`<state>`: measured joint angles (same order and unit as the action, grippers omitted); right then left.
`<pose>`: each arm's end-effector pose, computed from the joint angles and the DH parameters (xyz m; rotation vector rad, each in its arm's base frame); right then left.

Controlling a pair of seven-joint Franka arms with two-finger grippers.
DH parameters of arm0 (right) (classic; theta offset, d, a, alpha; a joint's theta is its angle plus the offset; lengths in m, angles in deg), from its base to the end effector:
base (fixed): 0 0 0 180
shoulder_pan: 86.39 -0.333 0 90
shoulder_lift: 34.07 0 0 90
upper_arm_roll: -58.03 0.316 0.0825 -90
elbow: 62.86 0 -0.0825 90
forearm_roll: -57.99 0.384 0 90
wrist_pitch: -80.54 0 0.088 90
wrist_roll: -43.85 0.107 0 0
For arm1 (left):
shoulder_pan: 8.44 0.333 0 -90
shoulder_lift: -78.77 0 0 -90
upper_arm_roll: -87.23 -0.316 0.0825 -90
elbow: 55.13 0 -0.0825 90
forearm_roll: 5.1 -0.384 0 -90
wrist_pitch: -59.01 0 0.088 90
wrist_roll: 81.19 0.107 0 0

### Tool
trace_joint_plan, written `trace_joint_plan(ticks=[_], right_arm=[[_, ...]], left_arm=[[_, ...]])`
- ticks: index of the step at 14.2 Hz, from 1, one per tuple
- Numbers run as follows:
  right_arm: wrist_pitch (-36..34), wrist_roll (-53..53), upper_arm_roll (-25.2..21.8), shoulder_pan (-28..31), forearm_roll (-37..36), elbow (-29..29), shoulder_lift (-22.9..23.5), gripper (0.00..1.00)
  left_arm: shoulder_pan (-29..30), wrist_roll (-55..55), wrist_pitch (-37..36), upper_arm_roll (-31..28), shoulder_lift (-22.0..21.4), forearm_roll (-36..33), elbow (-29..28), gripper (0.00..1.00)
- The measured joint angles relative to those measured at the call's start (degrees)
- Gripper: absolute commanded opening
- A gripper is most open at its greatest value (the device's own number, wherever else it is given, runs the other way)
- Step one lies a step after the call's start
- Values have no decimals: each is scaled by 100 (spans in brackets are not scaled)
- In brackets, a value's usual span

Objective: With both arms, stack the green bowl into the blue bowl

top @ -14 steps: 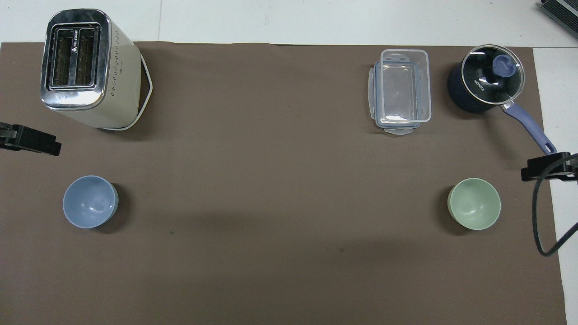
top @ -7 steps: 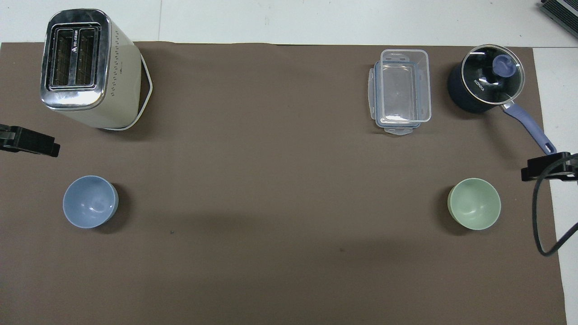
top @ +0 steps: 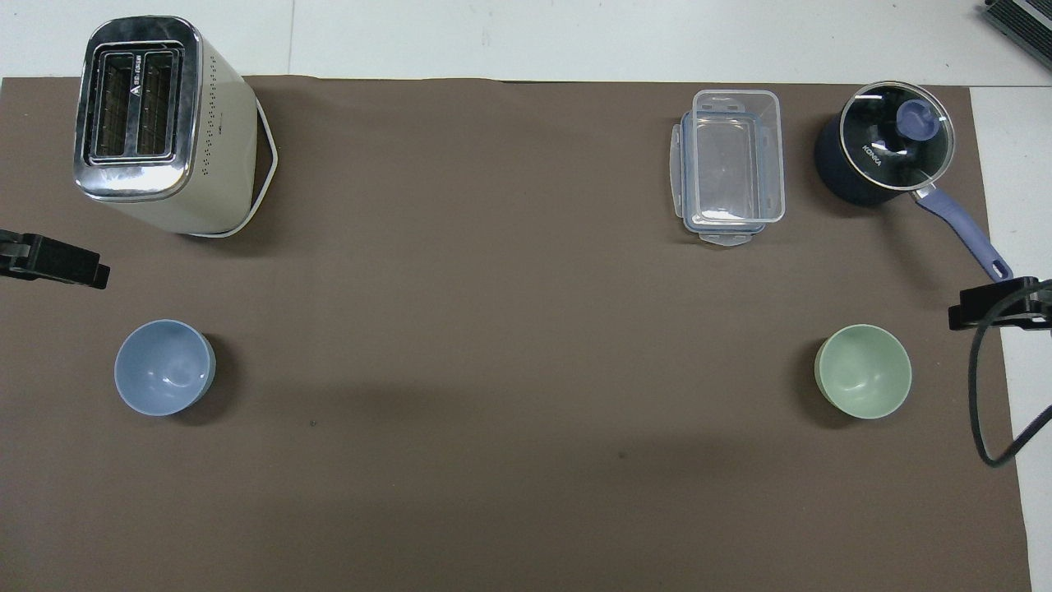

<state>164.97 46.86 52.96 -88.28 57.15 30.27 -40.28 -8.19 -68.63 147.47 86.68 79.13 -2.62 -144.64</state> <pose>0.5092 -0.0327 0.6481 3.1312 -0.1699 -0.0688 0.5536 0.0030 0.6228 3.0793 -0.3181 -0.0301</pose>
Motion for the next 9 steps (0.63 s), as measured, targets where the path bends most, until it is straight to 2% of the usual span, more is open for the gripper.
trace_joint_plan(ticks=[4, 9], right_arm=[[0, 2, 0, 1, 0, 13, 4, 100], [1, 3, -1, 1, 0, 43, 5, 100]], left_arm=[[472, 704, 580, -25, -72, 240, -637, 100], [879, 1409, 1650, -48, -342, 579, -1912, 100]])
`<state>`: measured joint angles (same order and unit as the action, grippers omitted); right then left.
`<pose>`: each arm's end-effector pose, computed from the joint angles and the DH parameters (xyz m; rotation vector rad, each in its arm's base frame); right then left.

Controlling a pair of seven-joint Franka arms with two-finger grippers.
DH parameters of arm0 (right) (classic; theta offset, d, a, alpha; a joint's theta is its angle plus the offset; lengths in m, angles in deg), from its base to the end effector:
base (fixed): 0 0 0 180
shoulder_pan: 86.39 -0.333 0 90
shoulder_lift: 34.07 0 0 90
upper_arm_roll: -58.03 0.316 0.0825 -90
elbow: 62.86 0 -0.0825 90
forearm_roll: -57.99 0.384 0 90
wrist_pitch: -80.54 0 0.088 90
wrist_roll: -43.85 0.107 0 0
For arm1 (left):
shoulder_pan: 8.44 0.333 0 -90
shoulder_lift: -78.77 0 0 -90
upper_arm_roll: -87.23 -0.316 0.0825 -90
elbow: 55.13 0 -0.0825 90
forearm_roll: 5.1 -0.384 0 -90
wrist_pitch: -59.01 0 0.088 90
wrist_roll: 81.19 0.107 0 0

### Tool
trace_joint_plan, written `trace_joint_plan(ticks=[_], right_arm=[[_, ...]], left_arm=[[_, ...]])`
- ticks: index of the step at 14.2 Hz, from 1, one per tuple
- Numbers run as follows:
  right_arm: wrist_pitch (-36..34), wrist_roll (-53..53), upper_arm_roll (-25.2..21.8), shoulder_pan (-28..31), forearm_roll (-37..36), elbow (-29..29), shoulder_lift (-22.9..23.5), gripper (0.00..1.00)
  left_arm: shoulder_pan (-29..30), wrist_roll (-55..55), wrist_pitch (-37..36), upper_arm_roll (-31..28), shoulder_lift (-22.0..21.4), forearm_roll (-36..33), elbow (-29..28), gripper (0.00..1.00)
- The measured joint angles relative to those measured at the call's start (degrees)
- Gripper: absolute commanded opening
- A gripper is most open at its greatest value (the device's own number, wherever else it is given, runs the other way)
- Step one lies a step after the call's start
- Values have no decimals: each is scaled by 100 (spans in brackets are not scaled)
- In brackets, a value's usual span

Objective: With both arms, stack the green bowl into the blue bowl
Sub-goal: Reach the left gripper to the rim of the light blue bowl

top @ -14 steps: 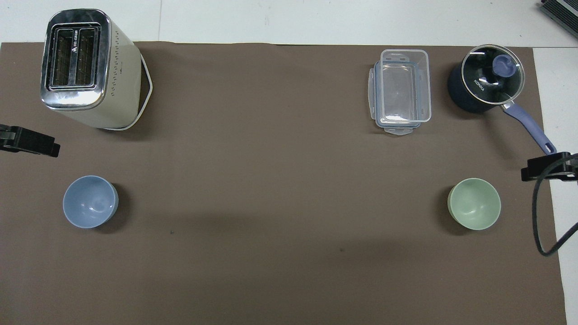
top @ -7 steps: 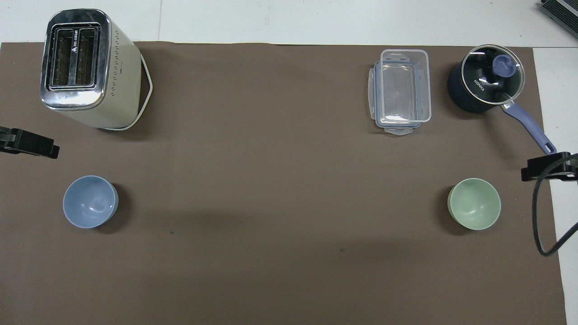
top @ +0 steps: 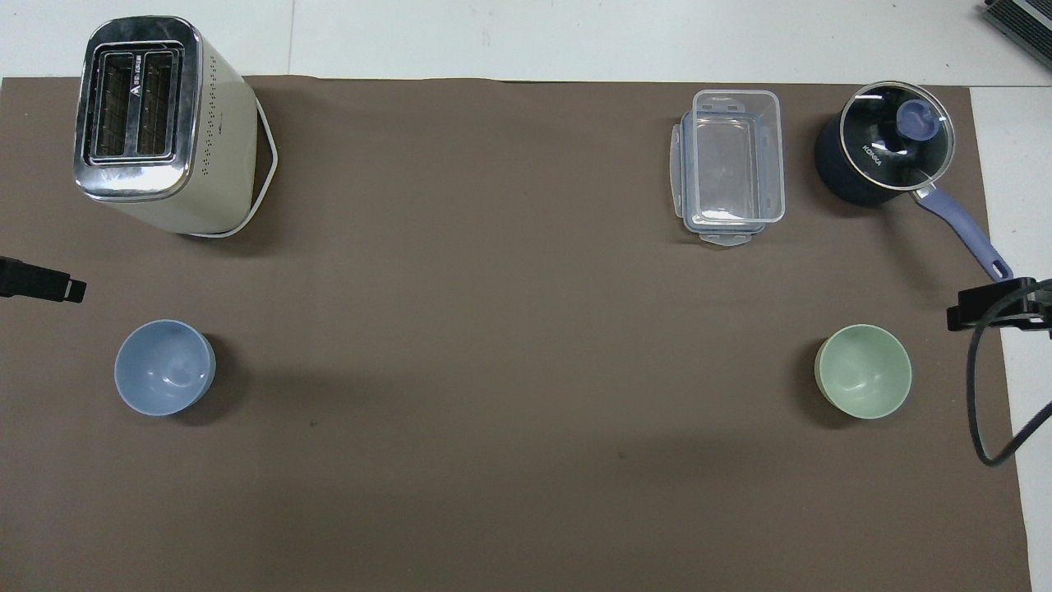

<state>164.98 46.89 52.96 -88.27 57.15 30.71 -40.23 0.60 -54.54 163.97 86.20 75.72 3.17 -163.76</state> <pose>0.5094 -0.0328 0.6441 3.1308 -0.1708 -0.0820 0.5383 0.0840 0.5221 2.9810 -0.3766 0.0510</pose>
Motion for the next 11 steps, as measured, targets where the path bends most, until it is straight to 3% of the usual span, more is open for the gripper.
trace_joint_plan(ticks=[7, 11], right_arm=[[1, 0, -14, 3, 0, 2, 0, 100], [2, 0, -23, 4, 0, 2, 0, 100]], left_arm=[[747, 1425, 1389, -27, -4, 745, -1507, 100], [898, 1671, 2108, -28, 237, 991, -1968, 100]])
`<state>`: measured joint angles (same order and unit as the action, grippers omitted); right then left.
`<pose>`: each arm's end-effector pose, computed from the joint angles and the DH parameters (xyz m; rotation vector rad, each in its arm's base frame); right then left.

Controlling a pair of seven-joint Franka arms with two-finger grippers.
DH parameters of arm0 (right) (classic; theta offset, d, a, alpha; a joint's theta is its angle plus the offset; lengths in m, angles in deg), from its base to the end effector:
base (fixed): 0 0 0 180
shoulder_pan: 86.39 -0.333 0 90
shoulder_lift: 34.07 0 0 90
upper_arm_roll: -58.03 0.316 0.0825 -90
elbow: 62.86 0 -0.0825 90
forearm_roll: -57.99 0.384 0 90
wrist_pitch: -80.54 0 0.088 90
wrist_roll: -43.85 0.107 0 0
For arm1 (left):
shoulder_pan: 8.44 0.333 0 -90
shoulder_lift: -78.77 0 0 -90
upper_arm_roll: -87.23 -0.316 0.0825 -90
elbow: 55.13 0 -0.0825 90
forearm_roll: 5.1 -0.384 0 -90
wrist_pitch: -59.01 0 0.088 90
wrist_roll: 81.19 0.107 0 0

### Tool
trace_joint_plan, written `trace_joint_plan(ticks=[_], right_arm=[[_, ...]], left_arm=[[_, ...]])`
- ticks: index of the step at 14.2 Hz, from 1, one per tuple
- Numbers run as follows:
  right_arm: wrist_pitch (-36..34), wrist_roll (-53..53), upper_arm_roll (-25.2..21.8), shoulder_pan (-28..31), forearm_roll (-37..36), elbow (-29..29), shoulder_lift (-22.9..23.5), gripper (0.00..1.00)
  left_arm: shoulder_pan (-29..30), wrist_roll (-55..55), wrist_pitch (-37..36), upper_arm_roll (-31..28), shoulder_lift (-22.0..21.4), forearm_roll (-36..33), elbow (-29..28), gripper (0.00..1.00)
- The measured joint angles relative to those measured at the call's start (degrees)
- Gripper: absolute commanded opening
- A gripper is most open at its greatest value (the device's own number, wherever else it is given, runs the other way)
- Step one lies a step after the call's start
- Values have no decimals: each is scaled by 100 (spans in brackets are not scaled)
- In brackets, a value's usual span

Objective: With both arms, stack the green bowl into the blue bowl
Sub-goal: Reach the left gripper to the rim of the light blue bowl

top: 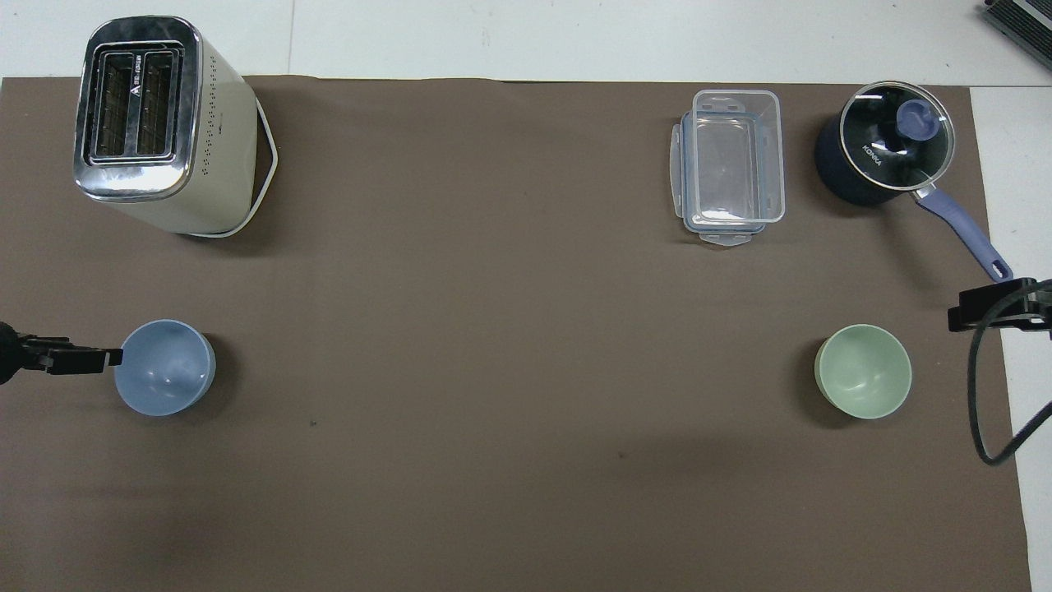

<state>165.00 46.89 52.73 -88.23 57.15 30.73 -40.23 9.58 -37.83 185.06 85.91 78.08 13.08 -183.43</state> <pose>0.5093 -0.0353 0.6440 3.1309 -0.1782 -0.0820 0.4936 0.1618 0.3730 2.8876 -0.3306 0.1593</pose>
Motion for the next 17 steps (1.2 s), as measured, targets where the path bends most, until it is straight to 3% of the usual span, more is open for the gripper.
trace_joint_plan(ticks=[3, 5, 7, 8, 9, 10, 12, 13, 17], right_arm=[[0, 0, -1, 0, 0, 0, 0, 100], [0, 0, -2, 4, 0, 0, 0, 100], [0, 0, -9, 24, 0, 0, 0, 100], [0, 0, -10, 36, 0, 0, 0, 100], [0, 0, -10, 47, 0, 0, 0, 100], [0, 0, -10, 54, 0, 0, 0, 100], [0, 0, -10, 56, 0, 0, 0, 100], [0, 0, -10, 56, 0, 0, 0, 100], [0, 0, -10, 56, 0, 0, 0, 100]], left_arm=[[33, 17, 170, 4, 243, 205, -50, 94], [58, 42, 234, 1, 366, 305, -57, 84], [59, 50, 240, 6, 476, 379, -73, 83], [59, 52, 247, 19, 533, 412, -78, 73], [59, 53, 257, 31, 581, 458, -79, 57], [58, 53, 261, 36, 610, 480, -79, 35], [58, 54, 261, 37, 619, 501, -83, 8], [58, 54, 261, 36, 619, 508, -83, 0], [58, 64, 264, 38, 620, 524, -87, 0]])
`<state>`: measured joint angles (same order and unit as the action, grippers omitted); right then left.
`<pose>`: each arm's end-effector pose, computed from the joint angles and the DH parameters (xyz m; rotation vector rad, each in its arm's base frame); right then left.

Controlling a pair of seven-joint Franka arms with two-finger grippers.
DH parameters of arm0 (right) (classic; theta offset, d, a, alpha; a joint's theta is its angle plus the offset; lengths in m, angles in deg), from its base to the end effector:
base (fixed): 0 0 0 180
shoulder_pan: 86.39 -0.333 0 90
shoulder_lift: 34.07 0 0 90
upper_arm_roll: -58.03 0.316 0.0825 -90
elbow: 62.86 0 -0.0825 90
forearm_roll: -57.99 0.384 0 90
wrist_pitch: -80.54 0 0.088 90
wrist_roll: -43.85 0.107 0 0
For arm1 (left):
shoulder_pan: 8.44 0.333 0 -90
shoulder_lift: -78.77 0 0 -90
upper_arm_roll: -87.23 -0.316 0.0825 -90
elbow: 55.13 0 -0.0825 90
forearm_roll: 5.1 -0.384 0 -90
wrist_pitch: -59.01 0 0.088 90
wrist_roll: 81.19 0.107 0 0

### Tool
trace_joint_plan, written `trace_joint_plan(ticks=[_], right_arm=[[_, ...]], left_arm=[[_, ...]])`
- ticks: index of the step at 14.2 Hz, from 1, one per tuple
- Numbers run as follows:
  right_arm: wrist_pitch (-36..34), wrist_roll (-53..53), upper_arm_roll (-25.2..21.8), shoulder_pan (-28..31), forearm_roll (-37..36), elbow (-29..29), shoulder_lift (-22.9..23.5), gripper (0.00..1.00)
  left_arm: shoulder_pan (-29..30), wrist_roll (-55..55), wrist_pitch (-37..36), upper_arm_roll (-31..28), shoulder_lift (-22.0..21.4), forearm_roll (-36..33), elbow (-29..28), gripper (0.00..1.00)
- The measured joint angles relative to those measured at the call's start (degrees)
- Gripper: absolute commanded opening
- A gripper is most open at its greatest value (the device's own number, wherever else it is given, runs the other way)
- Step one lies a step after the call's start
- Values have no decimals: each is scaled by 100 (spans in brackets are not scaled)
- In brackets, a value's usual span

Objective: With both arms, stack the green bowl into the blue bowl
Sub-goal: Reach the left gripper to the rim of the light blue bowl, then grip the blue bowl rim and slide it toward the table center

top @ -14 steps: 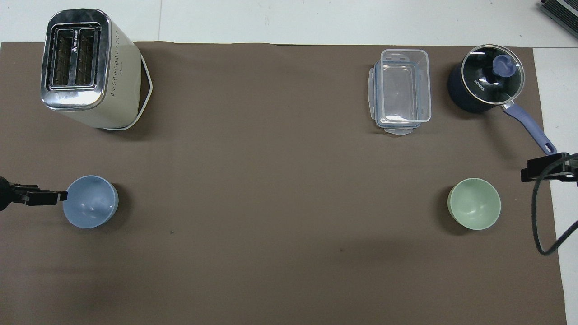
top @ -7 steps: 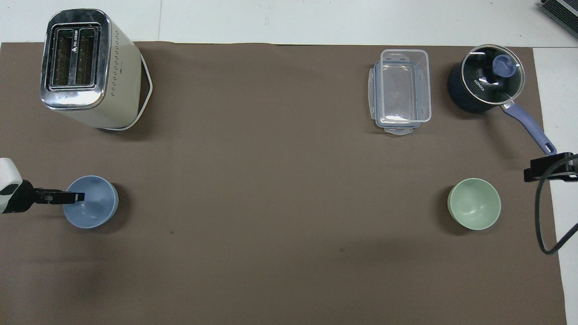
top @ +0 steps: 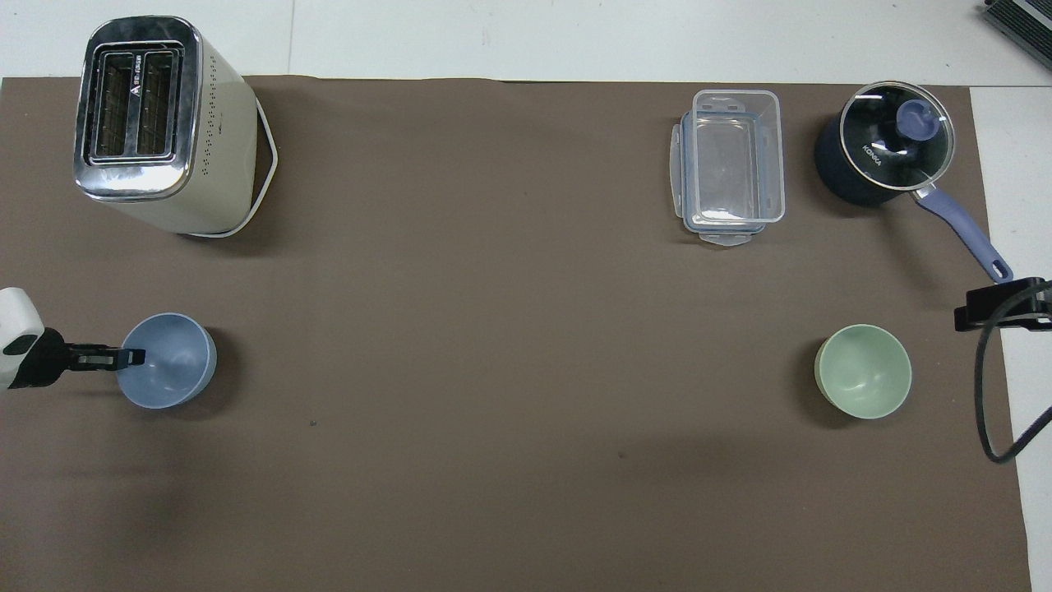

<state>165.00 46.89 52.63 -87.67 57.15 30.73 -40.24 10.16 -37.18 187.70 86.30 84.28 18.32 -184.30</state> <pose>0.5088 -0.0412 0.6441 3.1303 -0.1962 -0.0818 0.4953 0.1637 0.3143 2.8200 -0.2161 0.1031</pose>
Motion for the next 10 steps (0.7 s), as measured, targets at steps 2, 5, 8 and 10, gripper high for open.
trace_joint_plan(ticks=[2, 5, 8, 10], right_arm=[[0, 0, 0, 0, 0, 0, 0, 100], [0, 0, 0, 0, 0, 0, 0, 100], [0, 0, 0, 2, 0, 0, 0, 100], [0, 0, 0, 16, 0, 3, 0, 100]], left_arm=[[-5, 7, 0, 5, 0, 2, 0, 0], [-79, 15, -5, 61, -65, 10, 3, 0], [-292, -11, -88, 75, -313, 25, 2, 0], [-526, -234, -164, 78, -555, 30, -26, 0]])
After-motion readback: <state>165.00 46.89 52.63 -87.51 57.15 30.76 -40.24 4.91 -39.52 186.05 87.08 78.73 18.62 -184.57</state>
